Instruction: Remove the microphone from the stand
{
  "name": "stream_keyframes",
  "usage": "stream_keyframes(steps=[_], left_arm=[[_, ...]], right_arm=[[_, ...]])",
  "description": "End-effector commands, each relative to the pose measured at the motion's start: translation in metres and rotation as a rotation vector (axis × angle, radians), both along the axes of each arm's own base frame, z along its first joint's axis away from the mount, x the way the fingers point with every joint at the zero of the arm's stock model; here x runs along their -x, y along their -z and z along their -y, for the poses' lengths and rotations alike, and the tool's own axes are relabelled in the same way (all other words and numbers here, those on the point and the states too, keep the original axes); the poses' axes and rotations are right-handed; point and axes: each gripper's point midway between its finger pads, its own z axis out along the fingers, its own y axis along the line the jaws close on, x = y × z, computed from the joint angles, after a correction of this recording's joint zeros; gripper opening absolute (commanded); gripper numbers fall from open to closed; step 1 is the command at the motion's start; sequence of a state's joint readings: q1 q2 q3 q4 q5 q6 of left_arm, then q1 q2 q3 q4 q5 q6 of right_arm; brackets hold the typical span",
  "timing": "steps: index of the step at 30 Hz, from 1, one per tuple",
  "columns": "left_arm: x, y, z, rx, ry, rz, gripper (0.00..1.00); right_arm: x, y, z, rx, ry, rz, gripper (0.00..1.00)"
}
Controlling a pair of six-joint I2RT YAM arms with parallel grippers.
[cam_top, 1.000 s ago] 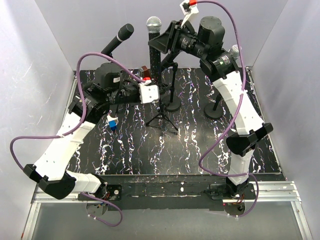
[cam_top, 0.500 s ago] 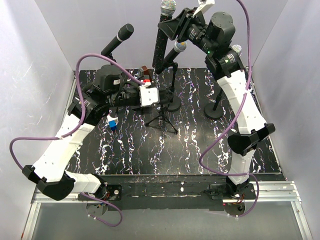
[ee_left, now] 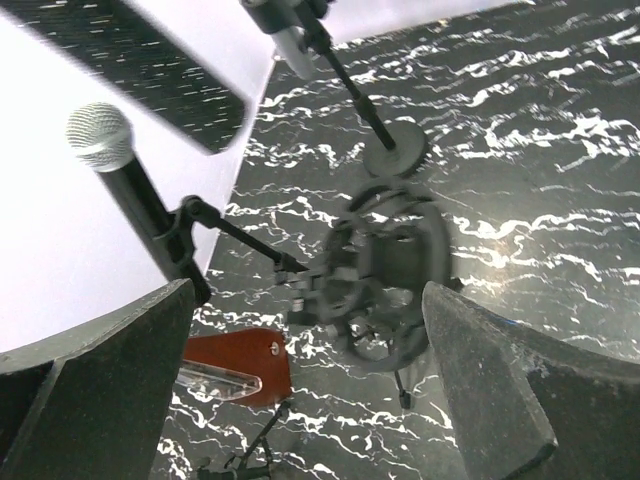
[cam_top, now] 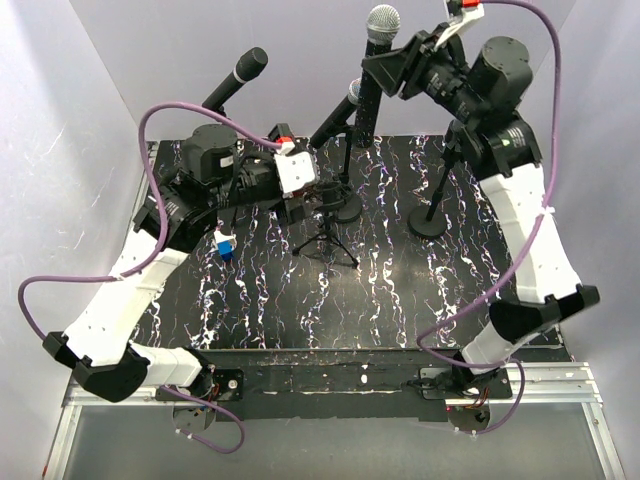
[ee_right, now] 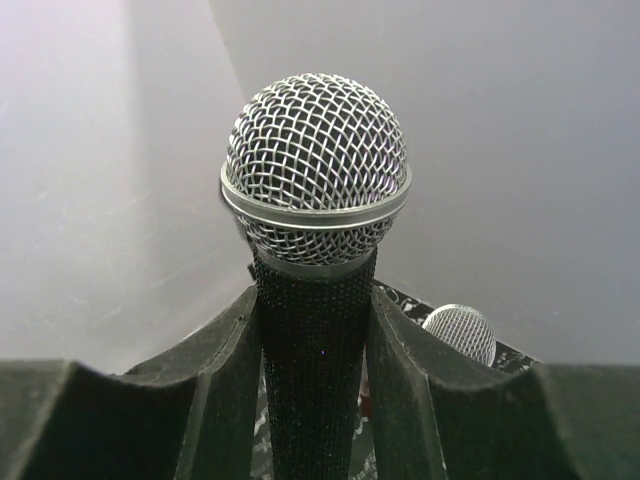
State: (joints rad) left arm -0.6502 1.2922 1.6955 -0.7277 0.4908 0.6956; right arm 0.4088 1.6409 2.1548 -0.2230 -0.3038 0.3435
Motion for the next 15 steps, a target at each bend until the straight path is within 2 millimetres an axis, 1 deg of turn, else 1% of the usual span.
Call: stream_keyframes(steps=[1,2,3,4,6,8,9,12,13,15], left_arm=[[-0.001,-0.057,-0.013,0.149,-0.109,0.049,0.98],[-0.003,-0.061,-0.015,0.179,-0.136,0.035,0.98],[-0.004,-0.063,-0.017,0.207,-0.165,0.013,0.98],[-0.005,-0.066,-0.02,0.226,-0.188,0.01,0.98],[-0.009,-0.066,-0.025,0.246,-0.238,-0.004,0.98],[-0.016,-0.066,-0.035,0.294,-0.325,-0.043,0.98],[-0.016,-0.068,-0.037,0.32,-0.345,-0.058,0.98],[-0.016,-0.063,-0.043,0.349,-0.382,-0.087,0.98],[-0.017,-0.057,-0.044,0.34,-0.386,-0.092,0.98],[-0.017,-0.052,-0.048,0.336,-0.4,-0.091,0.98]], right_arm=[[0.055,-0.004,0.013,0.145,-0.065,0.126,0.01],[0.061,0.008,0.018,0.183,-0.065,0.109,0.01],[0.073,0.017,0.025,0.214,-0.063,0.104,0.01],[0.079,0.03,0.031,0.248,-0.054,0.091,0.01],[0.094,0.055,0.045,0.3,-0.028,0.067,0.01],[0.109,0.081,0.057,0.368,-0.014,0.046,0.01],[0.115,0.093,0.064,0.391,-0.003,0.02,0.01],[0.132,0.13,0.083,0.472,0.029,-0.081,0.01],[0.138,0.145,0.088,0.504,0.03,-0.123,0.01],[0.147,0.178,0.1,0.574,0.039,-0.212,0.01]])
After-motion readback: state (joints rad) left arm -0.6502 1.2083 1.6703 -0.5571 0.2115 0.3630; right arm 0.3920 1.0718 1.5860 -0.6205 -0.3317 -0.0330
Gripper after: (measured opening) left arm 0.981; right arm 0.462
